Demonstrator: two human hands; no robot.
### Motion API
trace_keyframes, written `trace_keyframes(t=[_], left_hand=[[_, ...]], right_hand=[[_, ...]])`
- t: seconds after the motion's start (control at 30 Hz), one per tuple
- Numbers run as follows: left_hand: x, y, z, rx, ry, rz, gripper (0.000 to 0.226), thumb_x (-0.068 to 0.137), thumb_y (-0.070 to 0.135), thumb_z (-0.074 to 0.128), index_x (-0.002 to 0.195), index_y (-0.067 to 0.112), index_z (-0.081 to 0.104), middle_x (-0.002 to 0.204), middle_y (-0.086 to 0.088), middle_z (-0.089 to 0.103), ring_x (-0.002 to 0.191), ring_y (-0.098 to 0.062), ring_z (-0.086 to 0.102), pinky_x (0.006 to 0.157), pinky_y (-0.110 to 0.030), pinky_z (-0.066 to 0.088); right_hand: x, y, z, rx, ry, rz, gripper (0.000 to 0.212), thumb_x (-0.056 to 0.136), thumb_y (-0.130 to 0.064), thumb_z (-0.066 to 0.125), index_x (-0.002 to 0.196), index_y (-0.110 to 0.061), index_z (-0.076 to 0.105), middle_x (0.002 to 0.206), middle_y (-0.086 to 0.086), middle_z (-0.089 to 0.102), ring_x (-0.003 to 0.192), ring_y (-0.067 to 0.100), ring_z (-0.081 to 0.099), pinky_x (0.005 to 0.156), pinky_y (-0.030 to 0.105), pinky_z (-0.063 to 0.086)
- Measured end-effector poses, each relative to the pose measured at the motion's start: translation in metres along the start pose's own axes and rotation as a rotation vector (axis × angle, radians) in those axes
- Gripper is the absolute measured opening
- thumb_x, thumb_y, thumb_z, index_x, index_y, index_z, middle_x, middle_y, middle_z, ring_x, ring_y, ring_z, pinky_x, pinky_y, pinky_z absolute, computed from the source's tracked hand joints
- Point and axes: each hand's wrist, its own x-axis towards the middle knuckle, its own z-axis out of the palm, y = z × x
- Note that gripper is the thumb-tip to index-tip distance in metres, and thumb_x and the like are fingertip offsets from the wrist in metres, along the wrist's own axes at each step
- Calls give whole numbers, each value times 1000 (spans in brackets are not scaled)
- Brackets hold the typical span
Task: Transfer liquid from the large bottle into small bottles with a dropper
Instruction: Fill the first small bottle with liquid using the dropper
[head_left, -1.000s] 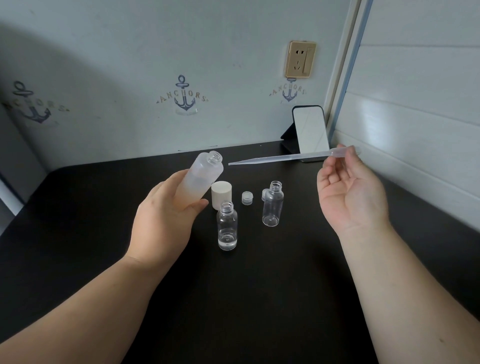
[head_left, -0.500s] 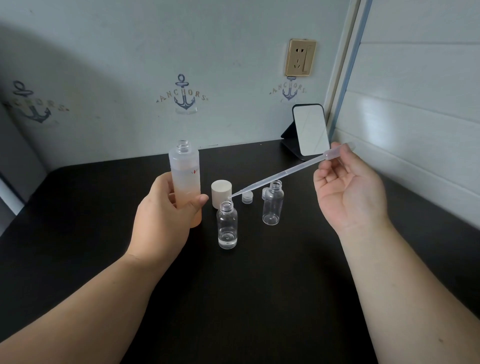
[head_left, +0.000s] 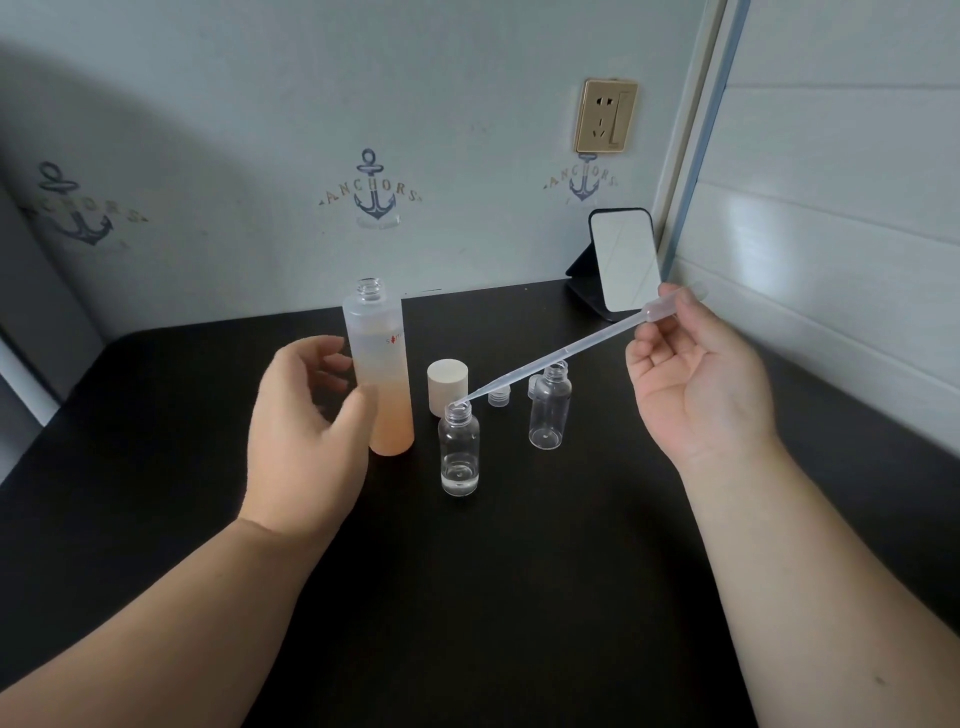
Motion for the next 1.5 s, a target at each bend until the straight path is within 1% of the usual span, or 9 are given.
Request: trace_keyframes(t=[0.1, 0.2, 0.27, 0.37, 0.5, 0.6, 0.7, 0.9, 1.5], left_hand=[[-7, 8, -5, 100, 30, 170, 21, 88, 17, 61, 105, 28, 58, 96, 15, 58, 87, -5, 57, 70, -24, 47], [-14, 13, -7, 156, -63, 348, 15, 90, 11, 62, 98, 24, 61, 90, 15, 58, 80, -10, 57, 66, -26, 48], [-15, 15, -7, 169, -151, 391, 8, 91, 19, 63, 98, 21, 66, 83, 15, 59, 74, -14, 57, 64, -25, 48], [-15, 16, -2, 195, -329, 324, 27, 93, 43, 64, 110, 22, 69, 88, 23, 64, 75, -15, 59, 64, -15, 44], [-12, 12, 4, 219, -466, 257, 65, 76, 70, 57, 124, 27, 64, 98, 24, 67, 73, -9, 61, 64, -16, 47], [-11, 9, 8, 227, -531, 232, 66, 69, 73, 60, 120, 32, 62, 87, 35, 62, 75, -6, 60, 64, -14, 46], [-10, 6, 11, 273, -592, 215, 48, 76, 64, 70, 113, 36, 59, 88, 45, 55, 77, -1, 59, 63, -12, 43], [-8, 6, 12, 285, -603, 246, 27, 81, 48, 73, 101, 33, 63, 93, 33, 60, 79, -5, 62, 64, -15, 47], [-9, 3, 11, 267, -587, 268, 37, 79, 49, 72, 112, 32, 65, 100, 31, 59, 82, -8, 62, 69, -22, 50]], right_hand=[[0, 0, 0, -4, -4, -5, 11, 78, -13, 75, 87, -7, 76, 74, 4, 67, 62, 13, 60, 60, 22, 50], [1, 0, -1, -5, -15, -9, 11, 79, -13, 75, 88, -7, 75, 74, 3, 67, 62, 13, 60, 60, 22, 50], [1, 0, -1, -10, -17, -4, 8, 82, -13, 74, 87, -8, 77, 74, 3, 68, 62, 13, 60, 60, 22, 50], [1, 1, -2, -6, -23, -4, 7, 86, -12, 72, 87, -8, 77, 74, 4, 68, 62, 14, 60, 60, 22, 50], [1, 0, -1, -8, -31, -7, 9, 85, -12, 72, 92, -7, 73, 73, 3, 66, 62, 13, 59, 59, 22, 50], [2, 1, -1, -14, -33, -5, 10, 81, -13, 74, 89, -8, 75, 72, 3, 67, 62, 13, 59, 59, 22, 50], [2, 1, -1, -23, -26, -7, 6, 83, -12, 74, 87, -8, 76, 72, 3, 67, 62, 13, 59, 60, 22, 50], [4, 1, -4, -38, -31, -16, 3, 89, -10, 70, 91, -9, 72, 73, 3, 66, 63, 13, 58, 60, 21, 49], [6, 0, -5, -62, -4, -44, 11, 89, -5, 68, 84, -10, 77, 73, 2, 65, 53, 8, 49, 52, 17, 40]])
